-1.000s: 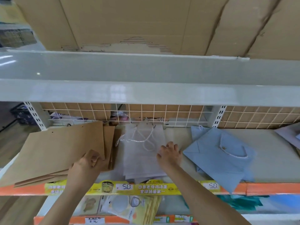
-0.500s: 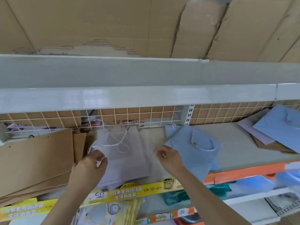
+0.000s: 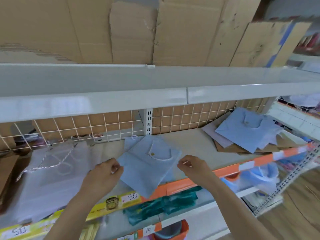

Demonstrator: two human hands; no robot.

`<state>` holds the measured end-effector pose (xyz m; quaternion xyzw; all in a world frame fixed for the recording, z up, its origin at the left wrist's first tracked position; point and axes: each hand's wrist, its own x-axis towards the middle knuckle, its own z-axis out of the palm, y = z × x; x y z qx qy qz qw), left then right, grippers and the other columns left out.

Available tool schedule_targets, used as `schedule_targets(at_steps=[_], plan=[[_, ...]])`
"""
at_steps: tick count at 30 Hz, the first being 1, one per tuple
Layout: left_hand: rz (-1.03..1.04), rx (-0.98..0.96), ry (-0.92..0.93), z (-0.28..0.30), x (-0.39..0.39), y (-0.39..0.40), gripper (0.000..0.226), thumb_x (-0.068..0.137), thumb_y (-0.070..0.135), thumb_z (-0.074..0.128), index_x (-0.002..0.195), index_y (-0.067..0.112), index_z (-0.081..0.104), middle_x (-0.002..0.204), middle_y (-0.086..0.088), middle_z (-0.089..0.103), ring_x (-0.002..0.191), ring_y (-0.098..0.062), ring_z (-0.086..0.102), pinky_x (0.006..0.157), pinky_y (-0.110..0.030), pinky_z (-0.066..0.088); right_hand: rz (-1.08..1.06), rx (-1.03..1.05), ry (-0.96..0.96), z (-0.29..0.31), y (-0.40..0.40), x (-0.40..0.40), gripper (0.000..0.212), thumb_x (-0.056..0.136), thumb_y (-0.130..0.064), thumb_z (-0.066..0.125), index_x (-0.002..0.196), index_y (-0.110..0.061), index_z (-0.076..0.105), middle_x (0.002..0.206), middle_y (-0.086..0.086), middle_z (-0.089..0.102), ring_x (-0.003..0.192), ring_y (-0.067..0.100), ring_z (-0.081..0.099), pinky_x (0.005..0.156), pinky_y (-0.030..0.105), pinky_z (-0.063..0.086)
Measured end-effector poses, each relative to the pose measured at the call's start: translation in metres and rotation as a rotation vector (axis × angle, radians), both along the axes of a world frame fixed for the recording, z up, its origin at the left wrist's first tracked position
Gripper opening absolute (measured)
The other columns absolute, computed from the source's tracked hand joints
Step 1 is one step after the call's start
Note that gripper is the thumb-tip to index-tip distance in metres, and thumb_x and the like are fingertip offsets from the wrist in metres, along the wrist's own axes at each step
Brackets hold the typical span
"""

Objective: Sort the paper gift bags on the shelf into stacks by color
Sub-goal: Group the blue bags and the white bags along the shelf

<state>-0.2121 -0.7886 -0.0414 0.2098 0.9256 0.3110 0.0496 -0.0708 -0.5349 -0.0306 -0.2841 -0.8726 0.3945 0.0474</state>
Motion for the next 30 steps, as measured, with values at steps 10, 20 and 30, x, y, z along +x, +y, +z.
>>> schedule_targets(at_steps=[10,20,30], plan=[[-0.093,-0.026,0.006,-0.007,0.061,0.14,0.019,0.095,0.033,0.049,0.091,0.018,0.06,0.096,0.002,0.066,0.088,-0.019,0.06,0.079,-0.036,0.05,-0.059,-0.024,-0.018,-0.005,0.129,0.087,0.013,0.09,-0.032,0.058,0.098,-0.023,0.063,0.086,-0.006,0.066,0.085,0.019,0.065,0.058,0.022,0.042],[-0.25,-0.105,0.049,-0.009,0.084,0.263,0.017,0.095,0.037,0.048,0.093,0.023,0.058,0.094,0.006,0.065,0.083,-0.016,0.06,0.073,-0.03,0.047,-0.187,0.042,-0.016,-0.027,0.234,0.138,0.006,0.088,-0.035,0.059,0.091,-0.03,0.061,0.077,-0.01,0.066,0.084,0.016,0.063,0.07,0.027,0.044],[-0.304,-0.094,0.035,-0.007,0.049,0.39,0.017,0.091,0.038,0.051,0.094,0.025,0.061,0.097,0.007,0.065,0.093,-0.018,0.061,0.081,-0.031,0.049,-0.293,0.066,-0.006,-0.011,0.334,0.142,0.008,0.09,-0.029,0.06,0.082,-0.028,0.058,0.085,-0.003,0.066,0.085,0.02,0.063,0.078,0.032,0.047]])
